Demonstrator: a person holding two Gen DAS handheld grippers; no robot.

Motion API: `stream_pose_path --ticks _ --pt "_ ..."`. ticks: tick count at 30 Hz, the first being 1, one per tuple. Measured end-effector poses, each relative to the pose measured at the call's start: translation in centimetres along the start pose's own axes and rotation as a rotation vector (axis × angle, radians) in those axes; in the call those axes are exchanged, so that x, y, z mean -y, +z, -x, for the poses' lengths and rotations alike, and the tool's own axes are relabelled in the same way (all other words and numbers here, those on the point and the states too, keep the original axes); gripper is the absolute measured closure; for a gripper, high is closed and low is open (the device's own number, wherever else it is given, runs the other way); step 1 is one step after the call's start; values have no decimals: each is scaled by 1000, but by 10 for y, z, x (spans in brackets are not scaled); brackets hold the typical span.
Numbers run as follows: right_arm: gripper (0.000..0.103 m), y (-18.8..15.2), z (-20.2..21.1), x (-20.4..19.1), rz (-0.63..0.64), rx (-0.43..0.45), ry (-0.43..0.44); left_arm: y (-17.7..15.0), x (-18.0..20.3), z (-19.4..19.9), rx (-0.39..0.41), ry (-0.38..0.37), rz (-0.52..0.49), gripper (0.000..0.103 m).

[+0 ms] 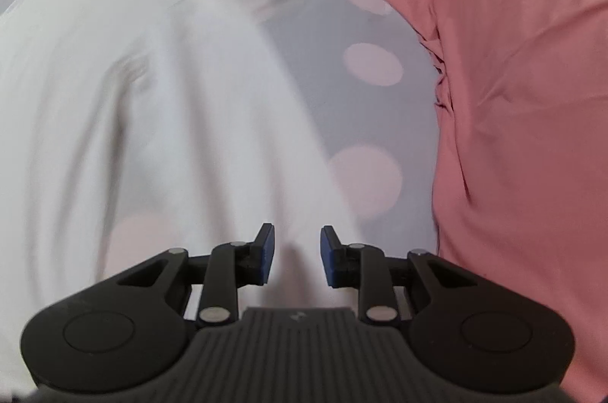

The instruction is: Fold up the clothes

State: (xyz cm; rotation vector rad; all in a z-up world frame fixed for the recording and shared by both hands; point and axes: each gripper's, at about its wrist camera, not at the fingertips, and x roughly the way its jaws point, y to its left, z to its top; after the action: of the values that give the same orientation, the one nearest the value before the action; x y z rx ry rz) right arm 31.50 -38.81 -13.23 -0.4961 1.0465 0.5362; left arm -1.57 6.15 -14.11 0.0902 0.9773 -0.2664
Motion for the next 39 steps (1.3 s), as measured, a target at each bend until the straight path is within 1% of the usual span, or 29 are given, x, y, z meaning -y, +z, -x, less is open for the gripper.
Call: stream_pose_path --ticks 3,7,8,10,11,12,15,17,18,22,27,28,31,33,35,39 --pt "75 18 -29 28 -65 -3 55 -3 -5 14 -4 31 4 63" --pt "74 22 -54 39 -87 -68 133 -7 -14 23 -23 55 22 63" --pt "79 22 -58 40 -89 -83 149 -7 -17 23 -29 59 31 63" --pt "96 20 -61 40 -78 -86 151 -7 -25 23 -37 57 61 63" --pt "101 20 -60 43 -88 -83 155 -6 -28 22 -39 54 78 63" --pt "102 21 -59 47 -95 -77 153 -5 -30 22 -40 51 93 63" --pt "102 30 -54 59 -111 -16 66 -5 -33 19 -39 42 111 63" --pt "102 35 -49 62 -132 6 37 -5 -33 16 -45 37 108 63" --pt "102 37 -49 61 -136 8 24 -6 -33 15 -47 34 107 63" --pt "102 39 -68 43 -56 -44 -66 -9 -34 14 -49 29 109 63" --pt "103 31 -78 18 39 -45 -330 -15 -36 15 -46 28 119 63" --pt "103 29 -77 14 50 -39 -367 -16 -37 15 -45 28 121 63" --pt "101 22 -45 3 -16 57 -280 -21 -39 15 -49 28 131 63" --pt "98 14 -23 -16 -32 104 -184 -30 -44 15 -67 30 148 63" --pt "98 -1 -8 -42 -13 96 -77 -40 -48 14 -85 33 165 63" --pt "97 -27 2 -101 48 35 84 -59 -58 18 -131 61 222 61"
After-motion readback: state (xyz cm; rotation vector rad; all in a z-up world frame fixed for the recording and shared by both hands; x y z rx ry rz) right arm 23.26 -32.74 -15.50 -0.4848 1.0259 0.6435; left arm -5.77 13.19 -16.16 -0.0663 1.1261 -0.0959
